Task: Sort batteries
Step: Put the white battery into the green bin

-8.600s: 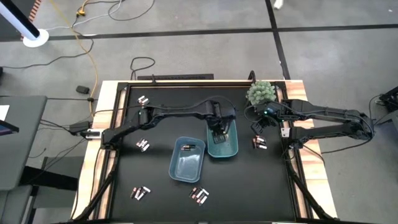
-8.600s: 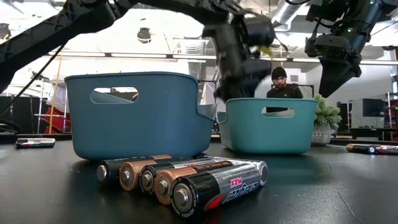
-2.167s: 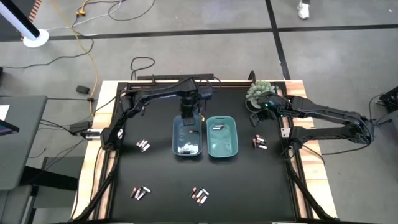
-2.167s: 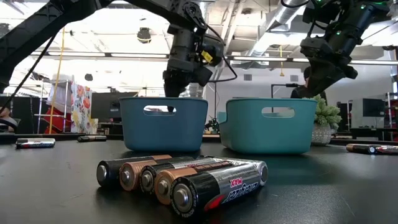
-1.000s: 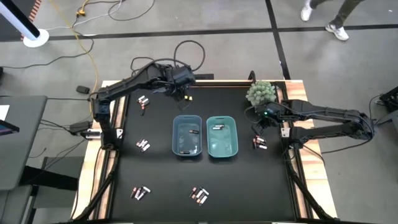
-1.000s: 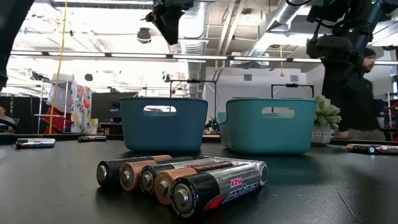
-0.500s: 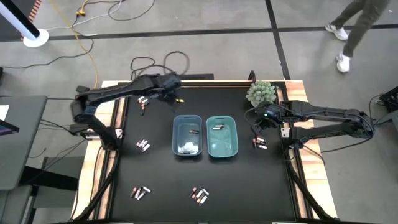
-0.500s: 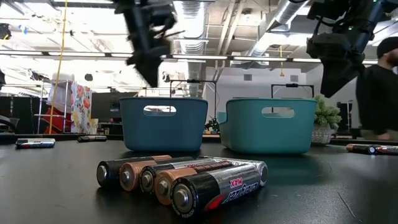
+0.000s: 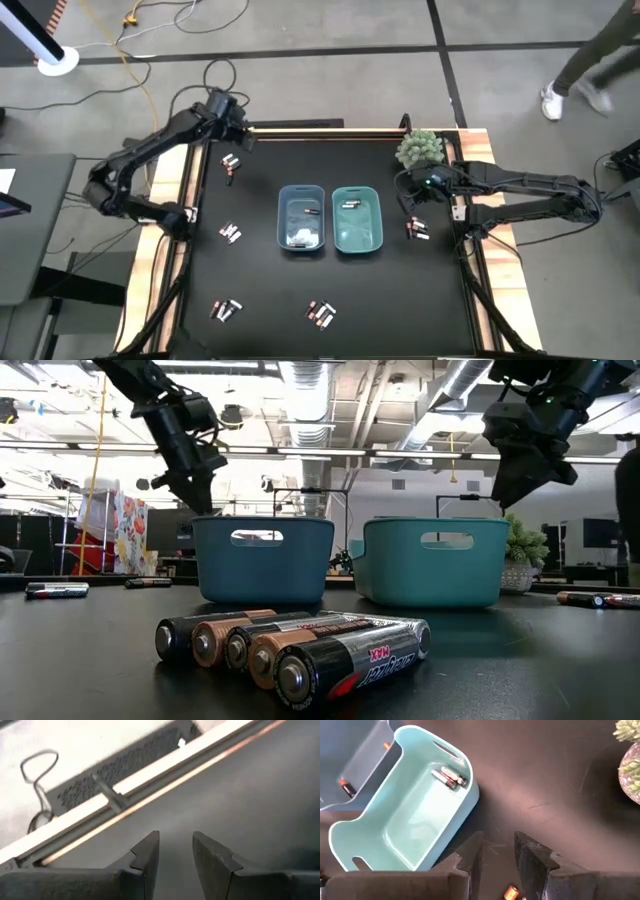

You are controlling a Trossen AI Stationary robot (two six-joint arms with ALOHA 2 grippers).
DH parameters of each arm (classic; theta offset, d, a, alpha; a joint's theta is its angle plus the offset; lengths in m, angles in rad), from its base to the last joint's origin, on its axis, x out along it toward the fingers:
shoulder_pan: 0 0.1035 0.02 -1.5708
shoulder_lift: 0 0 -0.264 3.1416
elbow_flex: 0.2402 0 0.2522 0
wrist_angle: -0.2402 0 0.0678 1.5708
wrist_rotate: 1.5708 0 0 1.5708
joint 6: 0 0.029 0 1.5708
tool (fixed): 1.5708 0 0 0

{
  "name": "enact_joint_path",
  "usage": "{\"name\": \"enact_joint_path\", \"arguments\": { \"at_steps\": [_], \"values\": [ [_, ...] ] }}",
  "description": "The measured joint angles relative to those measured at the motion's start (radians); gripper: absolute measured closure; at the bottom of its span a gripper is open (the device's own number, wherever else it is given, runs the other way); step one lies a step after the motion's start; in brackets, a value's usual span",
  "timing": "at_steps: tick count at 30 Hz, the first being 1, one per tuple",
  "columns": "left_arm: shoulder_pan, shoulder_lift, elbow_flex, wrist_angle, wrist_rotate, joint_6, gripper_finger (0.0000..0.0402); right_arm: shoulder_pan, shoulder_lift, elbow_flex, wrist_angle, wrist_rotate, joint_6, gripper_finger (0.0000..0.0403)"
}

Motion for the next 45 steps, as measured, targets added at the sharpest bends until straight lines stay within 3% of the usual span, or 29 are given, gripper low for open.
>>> {"name": "enact_joint_path", "arguments": {
  "at_steps": [7, 11, 23, 45],
  "values": [
    [0.054, 0.208, 0.121, -0.201, -0.110, 0.126, 0.0288, -0.002, 0.000, 0.000, 0.006, 0.000, 0.046, 0.0275],
    [0.085, 0.291, 0.187, -0.256, -0.122, 0.197, 0.0288, -0.002, 0.000, 0.000, 0.006, 0.000, 0.052, 0.0275],
    [0.163, 0.426, 0.233, -0.383, -0.188, 0.296, 0.0288, -0.002, 0.000, 0.000, 0.006, 0.000, 0.062, 0.0275],
    [0.170, 0.583, 0.232, -0.403, -0.208, 0.354, 0.0288, -0.002, 0.000, 0.000, 0.005, 0.000, 0.077, 0.0275]
  ]
}}
